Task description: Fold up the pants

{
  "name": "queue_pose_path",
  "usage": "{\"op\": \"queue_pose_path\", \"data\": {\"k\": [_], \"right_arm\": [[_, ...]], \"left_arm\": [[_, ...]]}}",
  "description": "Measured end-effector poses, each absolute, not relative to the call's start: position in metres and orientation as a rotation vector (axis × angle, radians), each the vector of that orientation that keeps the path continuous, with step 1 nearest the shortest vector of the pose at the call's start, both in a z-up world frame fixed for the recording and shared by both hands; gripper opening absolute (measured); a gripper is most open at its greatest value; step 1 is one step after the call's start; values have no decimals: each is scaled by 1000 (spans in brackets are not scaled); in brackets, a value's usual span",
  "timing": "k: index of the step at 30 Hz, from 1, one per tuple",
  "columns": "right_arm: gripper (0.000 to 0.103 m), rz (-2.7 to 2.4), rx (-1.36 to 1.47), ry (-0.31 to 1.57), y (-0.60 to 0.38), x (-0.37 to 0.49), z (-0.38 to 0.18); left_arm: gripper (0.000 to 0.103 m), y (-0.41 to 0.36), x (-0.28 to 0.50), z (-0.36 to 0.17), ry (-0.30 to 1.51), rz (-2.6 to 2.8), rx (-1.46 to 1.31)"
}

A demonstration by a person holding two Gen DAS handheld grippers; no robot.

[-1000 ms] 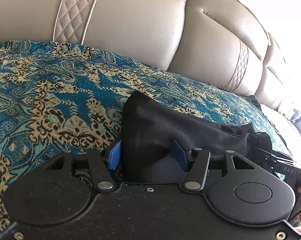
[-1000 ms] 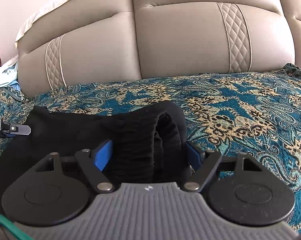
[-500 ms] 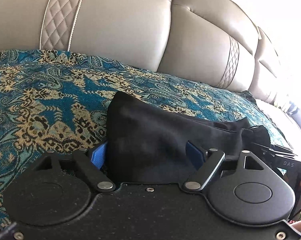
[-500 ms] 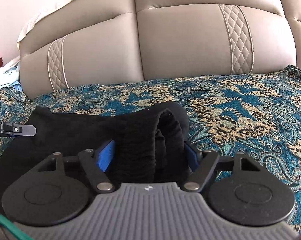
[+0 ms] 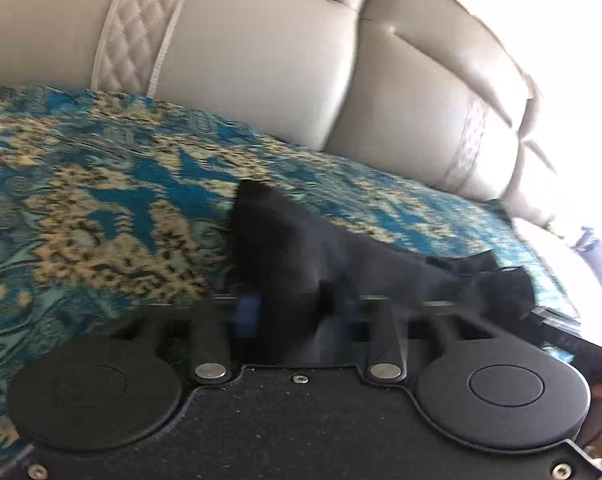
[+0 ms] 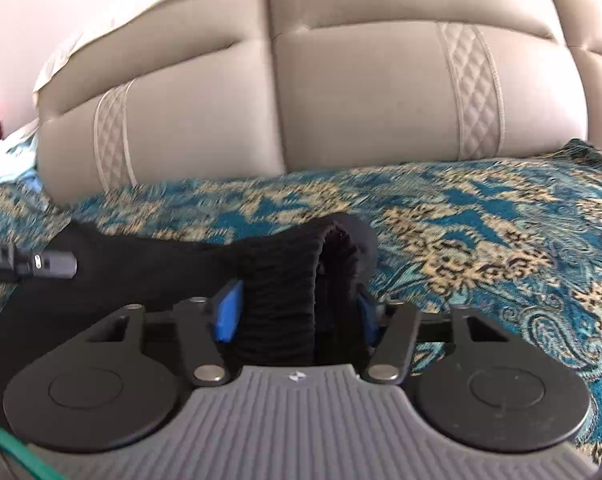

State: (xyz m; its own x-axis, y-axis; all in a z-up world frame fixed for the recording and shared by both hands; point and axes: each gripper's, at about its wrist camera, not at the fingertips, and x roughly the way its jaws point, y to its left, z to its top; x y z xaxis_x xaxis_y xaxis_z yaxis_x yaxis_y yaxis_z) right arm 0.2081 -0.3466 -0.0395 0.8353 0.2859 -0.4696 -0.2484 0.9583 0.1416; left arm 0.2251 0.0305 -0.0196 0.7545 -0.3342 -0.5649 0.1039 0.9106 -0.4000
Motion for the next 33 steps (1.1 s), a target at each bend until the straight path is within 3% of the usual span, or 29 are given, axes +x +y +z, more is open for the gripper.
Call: {"op": "queue_pose_path", "data": {"k": [3,6,18,28,31,33], "right_arm": [[38,266,94,484,-340,206,-35],[33,282,82,471,-322,204,-31],[27,391,124,473,-217,270,-8],[29,340,16,533,-173,309,-24],[35,321,-1,536,-177,308,-30],[47,308,-22,529,-178,306,-34]], "left_arm": [[10,30,215,-15,639,-171,-354],[9,35,207,-5,586,-93,-362],[9,119,264,22,565,121,-294],[14,127,314,-15,659,180,-184],[20,123,315,-20,661,172,-155],[25,118,314,-20,665,169,-129]]}}
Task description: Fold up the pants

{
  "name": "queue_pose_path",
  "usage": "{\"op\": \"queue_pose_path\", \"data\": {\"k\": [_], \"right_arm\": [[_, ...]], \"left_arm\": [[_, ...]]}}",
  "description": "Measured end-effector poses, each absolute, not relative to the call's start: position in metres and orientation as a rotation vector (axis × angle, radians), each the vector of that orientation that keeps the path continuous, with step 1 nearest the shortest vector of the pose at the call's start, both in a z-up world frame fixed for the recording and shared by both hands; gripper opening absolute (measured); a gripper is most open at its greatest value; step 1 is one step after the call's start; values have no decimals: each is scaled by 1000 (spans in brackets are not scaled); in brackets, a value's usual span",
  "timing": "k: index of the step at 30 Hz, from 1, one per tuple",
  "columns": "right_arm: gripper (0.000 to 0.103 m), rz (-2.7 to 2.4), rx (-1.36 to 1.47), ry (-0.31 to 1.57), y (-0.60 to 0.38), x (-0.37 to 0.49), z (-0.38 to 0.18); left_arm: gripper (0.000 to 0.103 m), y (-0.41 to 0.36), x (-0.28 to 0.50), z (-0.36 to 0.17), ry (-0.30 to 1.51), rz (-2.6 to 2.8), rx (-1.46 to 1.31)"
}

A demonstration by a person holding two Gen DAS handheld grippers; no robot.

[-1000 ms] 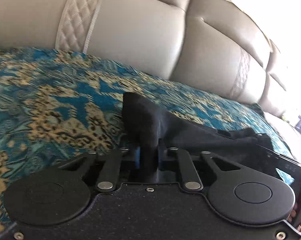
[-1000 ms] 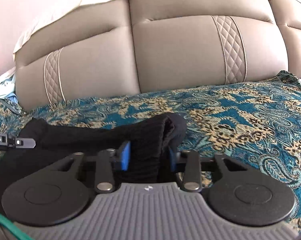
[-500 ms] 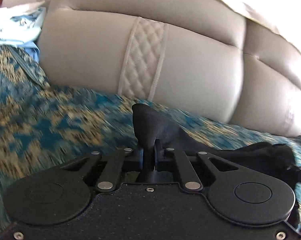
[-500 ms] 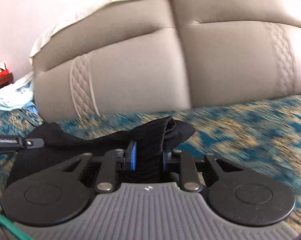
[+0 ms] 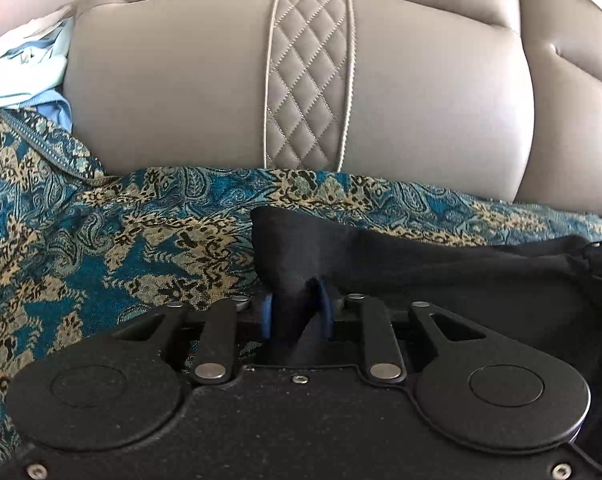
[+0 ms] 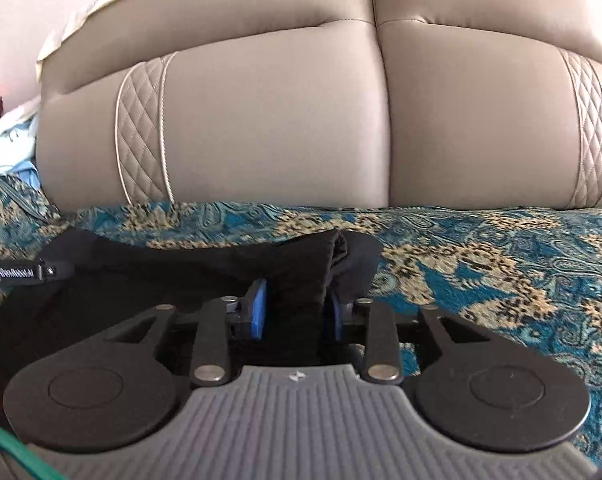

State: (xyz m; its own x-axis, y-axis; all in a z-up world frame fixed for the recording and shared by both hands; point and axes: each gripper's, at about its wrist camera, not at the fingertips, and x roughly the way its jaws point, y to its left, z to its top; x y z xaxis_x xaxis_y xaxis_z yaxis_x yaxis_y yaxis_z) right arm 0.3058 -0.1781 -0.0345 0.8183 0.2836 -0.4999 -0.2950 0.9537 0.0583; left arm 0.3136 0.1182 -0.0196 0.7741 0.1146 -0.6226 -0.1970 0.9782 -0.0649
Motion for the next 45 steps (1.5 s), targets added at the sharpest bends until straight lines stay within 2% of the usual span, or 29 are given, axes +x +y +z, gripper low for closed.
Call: {"op": "queue_pose_path", "data": {"k": [2,4,5,6,8,12,15,22,29,31,33,34,35,36,41,45], "right_arm": [[60,291,-30,497,-180,302,-41],[66,287,21,507,-188,303,-41],[70,284,44,517,-191,304,-41],[72,275,60,529,-194,306,-41],[76,251,74,537,-196,304,-41],[86,202,17,531,-195,289,-41],[88,184,-17,522,-199,275,-42],[90,149,-16,549,-213,252,-34],[95,168,-61,525,-214,230,-18],[92,188,-77,535,-213,227,-17],[68,210,-103,540,-210,223,-19],[62,216,-118,549,-206,222,-21],[48,223,-129,554,-203,220,-22],[41,238,-137,557,-199,220,-23],[35,229,-196,559,-184,232,-26],[33,209,-185,570,-183,250,-27]], "left_arm": [[28,116,313,-21,667,174,-105],[35,115,314,-20,670,193,-92],[43,114,313,-20,673,208,-84],[48,115,313,-19,675,217,-80],[51,114,308,-16,681,217,-78],[70,108,290,-11,690,186,-63],[78,101,273,-7,685,170,-47],[79,93,241,2,700,158,-62],[86,87,212,10,686,149,-57],[86,87,206,10,688,146,-60],[86,87,202,9,691,143,-56],[86,86,201,8,692,144,-50],[86,86,201,6,693,147,-44],[86,86,201,5,695,153,-35],[86,90,204,-5,707,167,-43],[86,93,206,-10,701,161,-82]]}}
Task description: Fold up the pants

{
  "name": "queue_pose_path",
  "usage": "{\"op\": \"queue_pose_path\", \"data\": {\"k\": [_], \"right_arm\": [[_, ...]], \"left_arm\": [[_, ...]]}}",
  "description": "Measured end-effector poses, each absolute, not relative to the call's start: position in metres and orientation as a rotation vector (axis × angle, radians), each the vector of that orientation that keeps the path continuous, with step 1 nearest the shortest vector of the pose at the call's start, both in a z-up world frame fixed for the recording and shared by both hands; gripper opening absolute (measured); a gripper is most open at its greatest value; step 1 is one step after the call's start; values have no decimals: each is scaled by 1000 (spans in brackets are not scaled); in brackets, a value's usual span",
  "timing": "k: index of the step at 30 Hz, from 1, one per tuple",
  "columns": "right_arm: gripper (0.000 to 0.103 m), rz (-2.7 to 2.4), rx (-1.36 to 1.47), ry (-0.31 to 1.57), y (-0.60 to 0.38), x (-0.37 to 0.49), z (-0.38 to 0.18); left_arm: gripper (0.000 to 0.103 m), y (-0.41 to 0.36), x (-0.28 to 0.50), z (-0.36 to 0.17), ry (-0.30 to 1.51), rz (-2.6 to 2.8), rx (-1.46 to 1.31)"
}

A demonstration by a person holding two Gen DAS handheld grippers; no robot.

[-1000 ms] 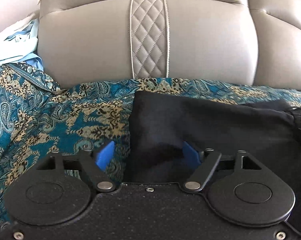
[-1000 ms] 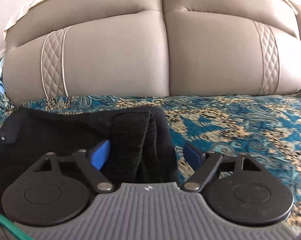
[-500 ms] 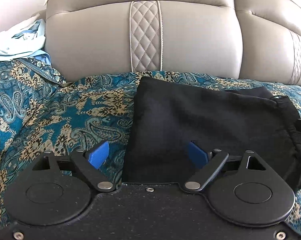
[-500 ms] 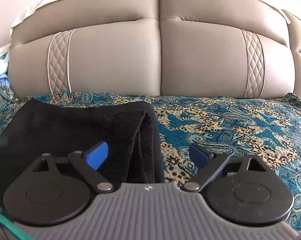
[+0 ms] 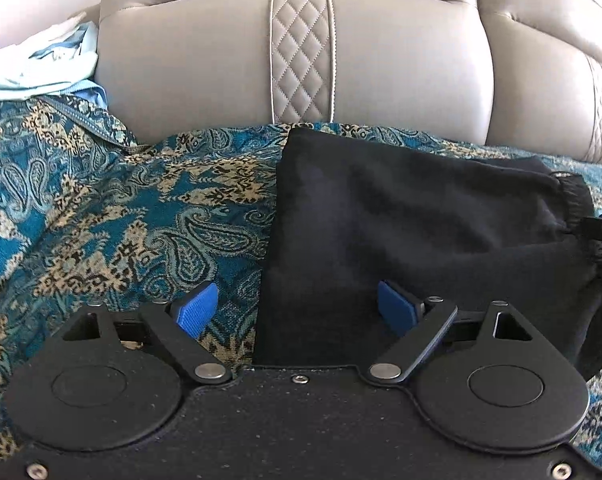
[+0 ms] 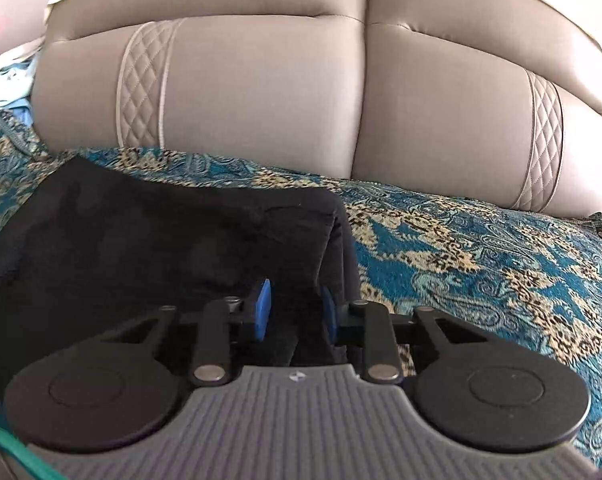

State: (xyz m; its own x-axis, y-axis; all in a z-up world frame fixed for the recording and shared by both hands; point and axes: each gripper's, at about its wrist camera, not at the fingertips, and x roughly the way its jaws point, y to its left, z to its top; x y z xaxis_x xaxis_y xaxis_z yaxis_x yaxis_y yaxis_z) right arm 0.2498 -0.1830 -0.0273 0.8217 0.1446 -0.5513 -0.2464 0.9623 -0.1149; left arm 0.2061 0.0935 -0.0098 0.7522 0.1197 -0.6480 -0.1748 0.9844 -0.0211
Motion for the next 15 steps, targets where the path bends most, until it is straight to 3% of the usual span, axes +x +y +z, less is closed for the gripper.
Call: {"op": "queue_pose_path", "data": {"k": [5,7,9,15], "right_arm": [[34,182,-199,567,-179,269,-29],[39,170,-210,564,-178,275,-29],[49,159,-203,568,-178,282,-30],[55,136,-165,578,-181,295,-31]], "left_arm": [[88,95,212,-13,700,152,-115],[89,94,214,-14,698,152,-127],[90,93,215,-16,695,155,-138],[92,93,216,-16,694,163,-149]]}}
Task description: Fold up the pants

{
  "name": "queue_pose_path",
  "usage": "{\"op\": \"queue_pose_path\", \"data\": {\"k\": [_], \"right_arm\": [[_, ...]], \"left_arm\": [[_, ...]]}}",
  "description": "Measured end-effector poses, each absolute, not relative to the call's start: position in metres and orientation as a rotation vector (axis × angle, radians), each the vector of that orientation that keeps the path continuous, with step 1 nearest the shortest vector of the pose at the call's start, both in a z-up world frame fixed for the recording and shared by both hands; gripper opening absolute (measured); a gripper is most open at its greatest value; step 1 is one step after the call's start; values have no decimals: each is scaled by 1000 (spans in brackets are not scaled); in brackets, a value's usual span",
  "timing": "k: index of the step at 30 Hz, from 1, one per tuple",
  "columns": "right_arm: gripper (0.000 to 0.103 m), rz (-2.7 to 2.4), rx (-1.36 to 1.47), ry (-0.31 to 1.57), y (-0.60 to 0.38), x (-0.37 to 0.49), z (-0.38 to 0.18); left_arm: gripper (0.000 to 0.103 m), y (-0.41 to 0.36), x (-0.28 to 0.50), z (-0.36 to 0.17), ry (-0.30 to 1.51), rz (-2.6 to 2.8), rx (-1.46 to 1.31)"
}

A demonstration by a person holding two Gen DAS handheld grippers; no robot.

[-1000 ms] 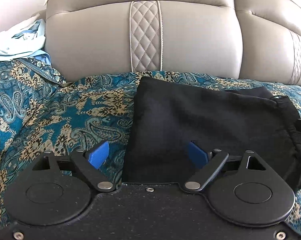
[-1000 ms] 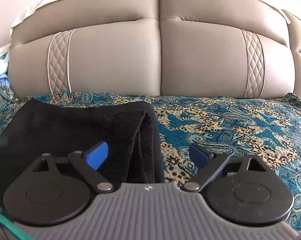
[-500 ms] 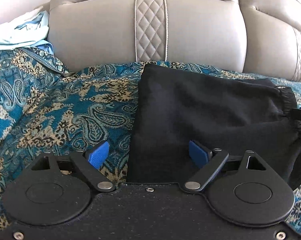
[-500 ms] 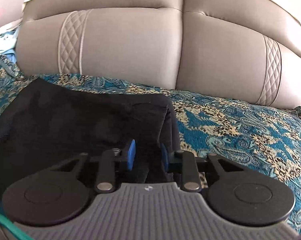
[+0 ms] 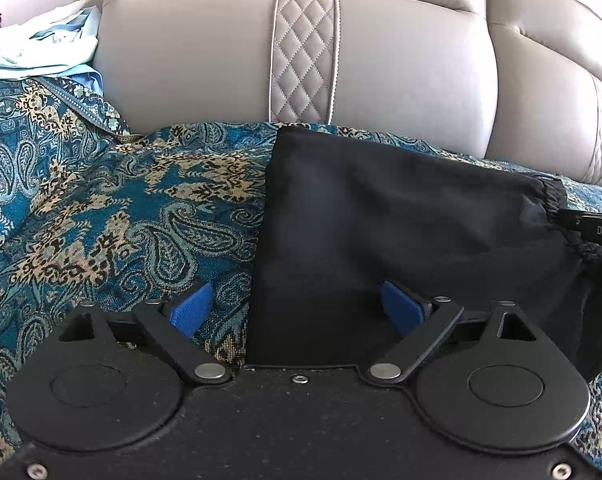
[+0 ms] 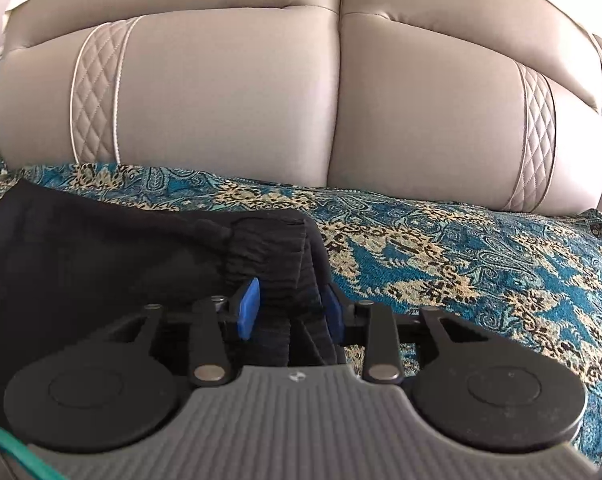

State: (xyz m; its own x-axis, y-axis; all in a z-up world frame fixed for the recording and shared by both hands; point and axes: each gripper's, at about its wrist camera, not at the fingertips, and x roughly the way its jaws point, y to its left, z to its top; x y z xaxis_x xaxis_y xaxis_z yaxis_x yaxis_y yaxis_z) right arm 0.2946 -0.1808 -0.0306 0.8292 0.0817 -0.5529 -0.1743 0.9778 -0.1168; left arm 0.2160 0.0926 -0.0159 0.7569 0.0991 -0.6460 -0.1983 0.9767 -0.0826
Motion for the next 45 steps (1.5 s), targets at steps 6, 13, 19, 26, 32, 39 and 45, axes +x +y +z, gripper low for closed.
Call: {"op": "queue_pose_path", "data": {"k": [6,13,19,26,32,39,45], "right_arm": [[62,134,-113,574,-190,284,-24],[71,168,-46,523,-212,248,-9],[77,222,-28,477,-221,210,-3],[80,267,-83,448,-220,173,-10],[84,287,-88,428,-221,150,-17],[89,294,-84,426,-221,128,-35],[98,326,-114,412,-205,107,-45]], "left_arm": [[92,92,209,-9,708,165,-140],[92,82,192,3,685,147,-88],[92,79,167,5,684,142,-95],[93,86,135,-8,714,161,-123],[93,82,113,-10,731,186,-93],[94,58,91,-1,672,129,-103],[94,35,89,-9,686,87,-104]]}}
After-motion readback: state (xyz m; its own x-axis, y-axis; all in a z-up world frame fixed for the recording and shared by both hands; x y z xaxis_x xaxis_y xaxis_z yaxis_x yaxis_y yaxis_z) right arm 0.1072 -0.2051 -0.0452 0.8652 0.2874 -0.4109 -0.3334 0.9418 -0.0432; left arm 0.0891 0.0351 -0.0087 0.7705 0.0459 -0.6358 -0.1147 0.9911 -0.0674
